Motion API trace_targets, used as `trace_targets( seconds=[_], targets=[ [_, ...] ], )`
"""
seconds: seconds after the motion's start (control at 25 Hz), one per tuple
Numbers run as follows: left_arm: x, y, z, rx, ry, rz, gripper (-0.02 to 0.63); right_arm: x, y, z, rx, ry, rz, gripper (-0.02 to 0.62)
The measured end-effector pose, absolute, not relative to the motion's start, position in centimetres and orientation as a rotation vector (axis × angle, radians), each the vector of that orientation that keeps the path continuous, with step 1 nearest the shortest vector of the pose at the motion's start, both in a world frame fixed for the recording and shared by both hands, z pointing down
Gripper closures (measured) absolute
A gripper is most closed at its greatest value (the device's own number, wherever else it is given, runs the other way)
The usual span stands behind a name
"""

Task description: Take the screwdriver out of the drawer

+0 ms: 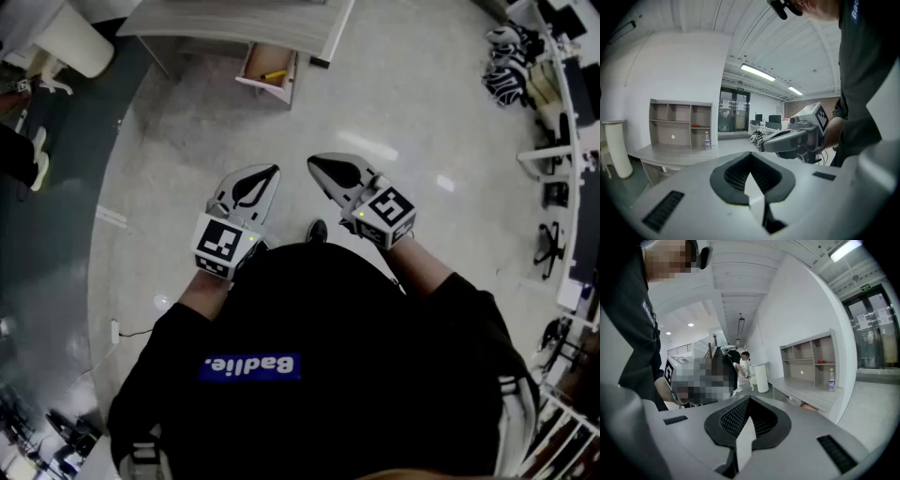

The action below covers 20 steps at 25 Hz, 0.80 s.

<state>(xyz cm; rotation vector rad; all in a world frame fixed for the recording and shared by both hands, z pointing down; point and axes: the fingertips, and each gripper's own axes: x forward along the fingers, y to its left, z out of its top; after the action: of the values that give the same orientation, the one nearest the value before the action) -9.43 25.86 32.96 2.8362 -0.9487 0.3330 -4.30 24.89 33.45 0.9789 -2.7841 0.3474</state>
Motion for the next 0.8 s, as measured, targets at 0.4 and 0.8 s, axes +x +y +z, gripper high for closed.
trace_targets(
  seconds=[0.4,0.8],
  targets=[
    [-9.1,25.7,33.2,2.827,-0.957,0.334,0.604,-3.9,24.7,33.6,0.969,-2.786,0.346,0.565],
    [-8.1,24.8,33.4,2.813,-0.975,0.343,0.604,-2.4,23.4,33.8,0.99,-2.786,0.353,0.565]
  ],
)
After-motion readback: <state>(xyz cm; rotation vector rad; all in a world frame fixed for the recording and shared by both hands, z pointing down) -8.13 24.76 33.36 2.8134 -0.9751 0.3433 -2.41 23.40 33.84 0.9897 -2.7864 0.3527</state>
